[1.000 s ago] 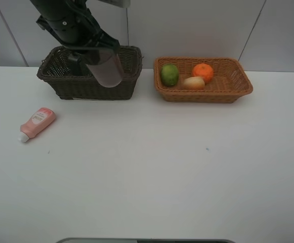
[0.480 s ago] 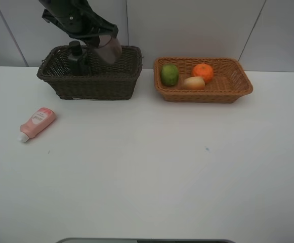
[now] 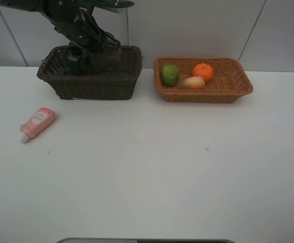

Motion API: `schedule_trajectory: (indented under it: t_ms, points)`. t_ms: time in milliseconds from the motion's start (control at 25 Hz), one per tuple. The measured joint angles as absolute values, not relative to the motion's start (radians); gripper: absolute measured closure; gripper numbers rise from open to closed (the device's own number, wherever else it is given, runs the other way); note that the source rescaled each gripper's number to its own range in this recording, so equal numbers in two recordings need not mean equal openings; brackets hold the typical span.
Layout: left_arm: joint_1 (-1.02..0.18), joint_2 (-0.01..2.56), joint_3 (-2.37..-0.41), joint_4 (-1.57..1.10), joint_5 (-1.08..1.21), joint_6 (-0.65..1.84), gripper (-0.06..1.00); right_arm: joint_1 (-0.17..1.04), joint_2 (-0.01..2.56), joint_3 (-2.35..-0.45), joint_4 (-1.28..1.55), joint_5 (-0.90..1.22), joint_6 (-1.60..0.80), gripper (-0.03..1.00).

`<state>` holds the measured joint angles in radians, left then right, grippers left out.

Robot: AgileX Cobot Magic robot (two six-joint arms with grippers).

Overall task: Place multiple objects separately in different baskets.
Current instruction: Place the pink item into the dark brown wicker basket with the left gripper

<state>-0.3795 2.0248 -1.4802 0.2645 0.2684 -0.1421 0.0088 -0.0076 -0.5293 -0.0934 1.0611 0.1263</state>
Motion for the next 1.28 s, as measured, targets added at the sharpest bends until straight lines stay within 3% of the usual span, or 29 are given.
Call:
schedule_trajectory:
  t_ms: [800,960,1080,1280]
  points:
    - [-0.374,2.149,-1.480,0.320,0.158,-0.142,0.94,0.009,-0.008,-0.529,-0.093,1.061,0.126,0.16]
    - [-0.374,2.159,-1.480,0.322,0.163,-0.139,0.90,0.009,-0.008,-0.529,-0.093,1.061,0.126,0.16]
    - [-0.374,2.160,-1.480,0.323,0.162,-0.139,0.75,0.009,-0.008,-0.529,-0.093,1.061,0.126,0.16]
    - [-0.374,2.160,-1.480,0.324,0.157,-0.139,0.24,0.009,-0.008,-0.529,-0.093,1.061,0.126,0.16]
